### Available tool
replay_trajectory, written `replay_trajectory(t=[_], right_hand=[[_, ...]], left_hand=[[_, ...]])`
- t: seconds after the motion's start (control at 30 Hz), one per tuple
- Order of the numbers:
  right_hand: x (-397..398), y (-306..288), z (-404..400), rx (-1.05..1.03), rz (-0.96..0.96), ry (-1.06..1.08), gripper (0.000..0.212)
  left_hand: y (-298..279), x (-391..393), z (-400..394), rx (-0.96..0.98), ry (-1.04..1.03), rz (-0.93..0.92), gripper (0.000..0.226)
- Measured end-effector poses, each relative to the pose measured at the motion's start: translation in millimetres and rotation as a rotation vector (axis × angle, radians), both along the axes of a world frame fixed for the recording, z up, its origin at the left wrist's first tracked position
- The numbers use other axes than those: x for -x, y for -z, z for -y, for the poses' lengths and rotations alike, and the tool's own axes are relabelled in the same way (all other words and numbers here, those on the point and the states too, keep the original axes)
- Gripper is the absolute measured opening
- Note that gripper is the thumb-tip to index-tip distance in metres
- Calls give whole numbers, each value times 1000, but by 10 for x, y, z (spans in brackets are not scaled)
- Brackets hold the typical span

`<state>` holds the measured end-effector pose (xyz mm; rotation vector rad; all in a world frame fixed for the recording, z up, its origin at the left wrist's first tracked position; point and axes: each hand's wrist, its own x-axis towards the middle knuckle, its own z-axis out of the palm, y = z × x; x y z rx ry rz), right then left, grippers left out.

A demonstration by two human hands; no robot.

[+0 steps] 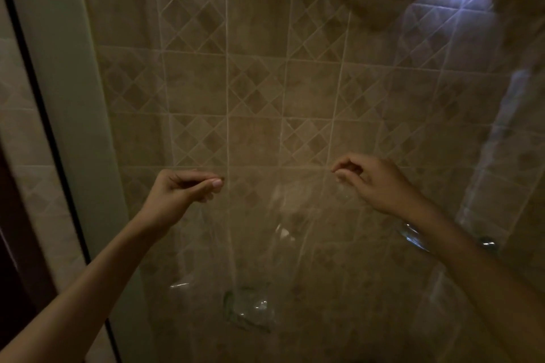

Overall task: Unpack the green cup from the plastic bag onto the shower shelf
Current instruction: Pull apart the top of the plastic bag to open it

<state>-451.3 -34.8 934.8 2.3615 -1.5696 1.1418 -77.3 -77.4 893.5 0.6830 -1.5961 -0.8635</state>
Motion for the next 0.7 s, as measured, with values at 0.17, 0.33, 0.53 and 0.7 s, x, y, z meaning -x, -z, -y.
replay_trajectory(t=[0.17,0.33,0.53,0.7], right_hand=[[151,221,-27,-260,529,-204,18],[21,961,48,-534,1046,-311,44],[-829,2002,-187,-829,737,-407,94],[-1425,2044,-116,-781,680,-610,117]], left_hand=[[-79,64,-32,6,38,-4,21],[-235,122,-52,76,73,56,29],[-488,71,-58,114,91,50,31],[-668,46,-53,104,114,15,22]])
